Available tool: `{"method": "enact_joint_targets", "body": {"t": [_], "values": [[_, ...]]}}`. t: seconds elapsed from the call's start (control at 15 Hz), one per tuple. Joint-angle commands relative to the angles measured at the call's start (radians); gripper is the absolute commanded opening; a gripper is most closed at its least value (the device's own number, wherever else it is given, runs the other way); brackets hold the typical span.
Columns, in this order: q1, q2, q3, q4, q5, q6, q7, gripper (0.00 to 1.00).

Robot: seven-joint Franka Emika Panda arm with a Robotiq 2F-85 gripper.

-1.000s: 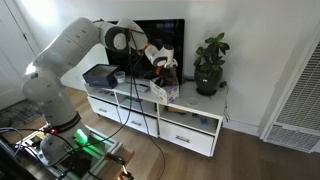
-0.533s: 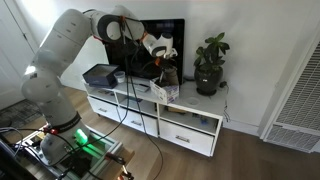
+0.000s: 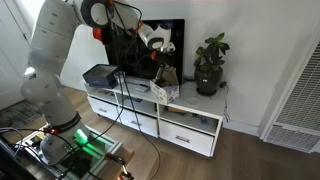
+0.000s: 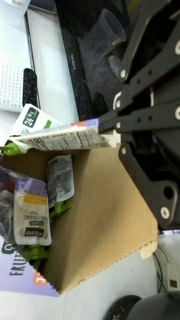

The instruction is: Remove the white sachet from the box and put it on the lid

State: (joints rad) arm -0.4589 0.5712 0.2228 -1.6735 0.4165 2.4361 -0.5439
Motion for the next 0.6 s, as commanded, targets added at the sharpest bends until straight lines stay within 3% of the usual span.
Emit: {"method": "enact_joint_targets", "body": {"t": [0.0,0.27,0.53], "values": [[-0.026,-0.149,-0.051,-0.156,0.102,-0.005,-0.008,0.00],[-0.038,-0.200,-0.146,-0.220,0.198,0.035,0.017,0.00],[-0.032,-0.166,-0.251,-0.252,0.226,0.199,0.060,0.00]]}}
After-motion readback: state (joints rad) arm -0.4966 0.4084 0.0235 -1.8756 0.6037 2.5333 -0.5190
